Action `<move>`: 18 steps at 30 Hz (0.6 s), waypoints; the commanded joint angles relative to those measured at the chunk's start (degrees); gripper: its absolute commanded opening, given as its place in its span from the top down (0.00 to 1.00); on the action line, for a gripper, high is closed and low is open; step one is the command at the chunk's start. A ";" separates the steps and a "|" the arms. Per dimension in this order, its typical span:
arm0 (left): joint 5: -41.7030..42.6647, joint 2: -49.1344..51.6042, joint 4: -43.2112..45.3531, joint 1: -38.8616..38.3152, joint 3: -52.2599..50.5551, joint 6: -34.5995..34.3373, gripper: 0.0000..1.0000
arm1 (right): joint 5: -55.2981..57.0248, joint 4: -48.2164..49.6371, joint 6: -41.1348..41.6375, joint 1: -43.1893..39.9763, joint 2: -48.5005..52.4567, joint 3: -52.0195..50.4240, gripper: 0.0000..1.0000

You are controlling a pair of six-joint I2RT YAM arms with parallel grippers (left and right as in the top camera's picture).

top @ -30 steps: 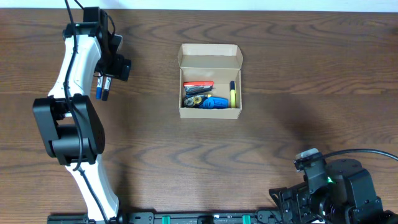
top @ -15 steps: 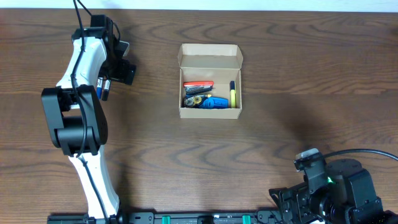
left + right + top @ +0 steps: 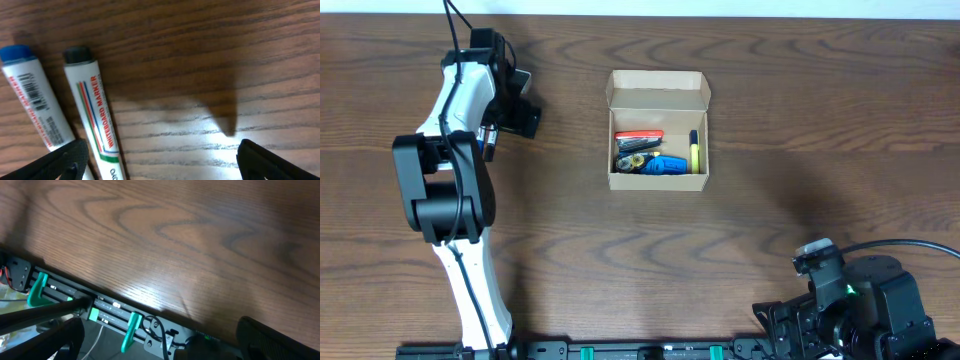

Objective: Pack container
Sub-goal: 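Move the left gripper to the black-capped marker and grasp it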

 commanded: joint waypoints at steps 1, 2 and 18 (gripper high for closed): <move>0.52 0.92 0.59 0.42 -0.22 0.46 0.04 | -0.17 -0.07 0.61 0.44 -0.07 0.00 0.01; 0.55 0.92 0.79 0.42 -0.22 0.46 0.05 | -0.17 -0.07 0.59 0.44 -0.07 0.00 0.01; 1.40 1.97 0.98 0.39 -0.28 0.42 0.05 | -0.17 -0.07 0.61 0.44 -0.07 0.00 0.01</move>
